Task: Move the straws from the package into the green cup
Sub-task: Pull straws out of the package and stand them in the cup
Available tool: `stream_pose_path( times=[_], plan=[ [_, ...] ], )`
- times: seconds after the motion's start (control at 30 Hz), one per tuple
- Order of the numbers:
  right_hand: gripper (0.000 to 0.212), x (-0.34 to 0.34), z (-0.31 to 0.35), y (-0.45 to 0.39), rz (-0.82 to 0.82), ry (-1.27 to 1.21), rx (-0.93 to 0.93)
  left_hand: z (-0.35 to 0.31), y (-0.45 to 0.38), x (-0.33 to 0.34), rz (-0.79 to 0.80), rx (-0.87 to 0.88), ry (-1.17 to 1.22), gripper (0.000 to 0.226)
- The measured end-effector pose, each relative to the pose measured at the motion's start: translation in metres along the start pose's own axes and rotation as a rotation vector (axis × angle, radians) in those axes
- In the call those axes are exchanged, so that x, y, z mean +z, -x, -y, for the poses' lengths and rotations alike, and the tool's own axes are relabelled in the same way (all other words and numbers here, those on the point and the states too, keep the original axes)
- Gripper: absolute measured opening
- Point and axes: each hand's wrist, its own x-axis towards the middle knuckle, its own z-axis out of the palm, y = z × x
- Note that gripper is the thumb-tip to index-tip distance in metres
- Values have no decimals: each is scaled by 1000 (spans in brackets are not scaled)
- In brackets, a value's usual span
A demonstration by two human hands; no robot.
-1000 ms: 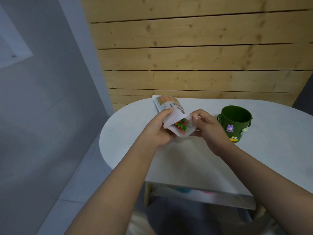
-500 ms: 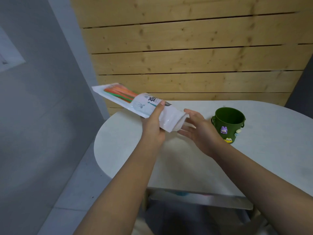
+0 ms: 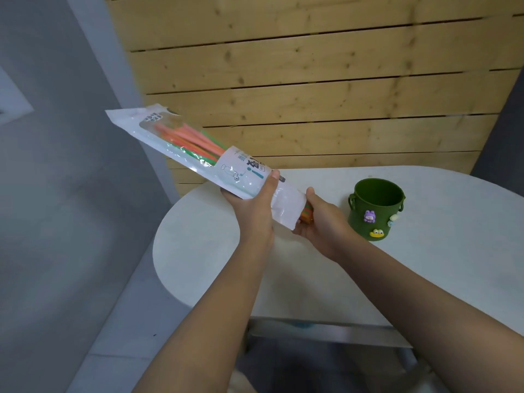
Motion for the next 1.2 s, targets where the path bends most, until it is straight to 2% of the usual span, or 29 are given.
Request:
stream_pose_path(
  times=[0.1, 0.17, 0.3, 0.43, 0.53, 0.63, 0.7, 0.8, 0.93, 1.2],
  plan=[
    [35, 2, 1, 0, -75, 61, 4, 0, -2, 0, -16, 14, 34, 74],
    [38, 2, 0, -3, -137, 193, -25, 1, -4, -1, -31, -5, 39, 74],
    [39, -3, -7, -13, -227, 459, -248, 4, -8, -1, -79, -86, 107, 78],
    [29, -7, -3, -13, -318, 641, -497, 4, -10, 0, -125, -150, 208, 74],
    [24, -9, 2, -14, -386, 743, -651, 7, -10, -1, -152, -213, 260, 73],
    [19, -12, 6, -15, -387, 808, -758, 7, -14, -1, -133, -254, 306, 83],
    [18, -14, 11, -14, -375, 826, -822, 9, -17, -2, -112, -260, 314, 88],
    [19, -18, 19, -11, -371, 840, -869, 12, -22, -5, -151, -269, 348, 70],
    [17, -25, 28, -8, -344, 833, -877, 12, -26, -8, -153, -313, 405, 72],
    [11, -34, 42, 0, -372, 399, -703, 10, -29, -14, -194, -357, 455, 75]
  ],
)
